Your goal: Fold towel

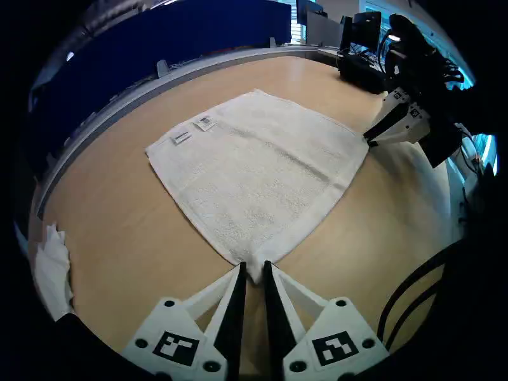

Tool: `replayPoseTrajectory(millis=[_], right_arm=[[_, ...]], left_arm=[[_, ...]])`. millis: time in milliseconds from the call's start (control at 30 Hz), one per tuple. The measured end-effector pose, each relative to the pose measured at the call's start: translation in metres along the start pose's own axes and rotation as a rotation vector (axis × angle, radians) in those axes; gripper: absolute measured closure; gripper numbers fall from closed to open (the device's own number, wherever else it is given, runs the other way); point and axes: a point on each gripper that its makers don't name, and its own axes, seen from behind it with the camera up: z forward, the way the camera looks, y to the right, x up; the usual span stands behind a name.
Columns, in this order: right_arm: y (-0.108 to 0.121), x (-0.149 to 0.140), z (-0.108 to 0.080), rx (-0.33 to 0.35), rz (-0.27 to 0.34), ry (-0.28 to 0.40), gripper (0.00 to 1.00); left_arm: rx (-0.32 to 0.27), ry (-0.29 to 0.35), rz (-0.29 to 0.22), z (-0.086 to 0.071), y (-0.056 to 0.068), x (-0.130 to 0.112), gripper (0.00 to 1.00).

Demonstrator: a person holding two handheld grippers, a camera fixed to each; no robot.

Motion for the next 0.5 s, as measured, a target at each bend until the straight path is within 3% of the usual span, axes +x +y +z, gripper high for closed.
replayPoseTrajectory(millis=[167, 500], right_arm=[[0.0, 0.002, -0.004, -0.004, 0.006, 0.005, 0.89], [0.0, 0.006, -0.008, -0.005, 0.019, 0.009, 0.91]], left_arm=[[0.005, 0.005, 0.0, -0.002, -0.001, 0.003, 0.87], [0.013, 0.02, 0.001, -0.002, -0.004, 0.011, 0.89]])
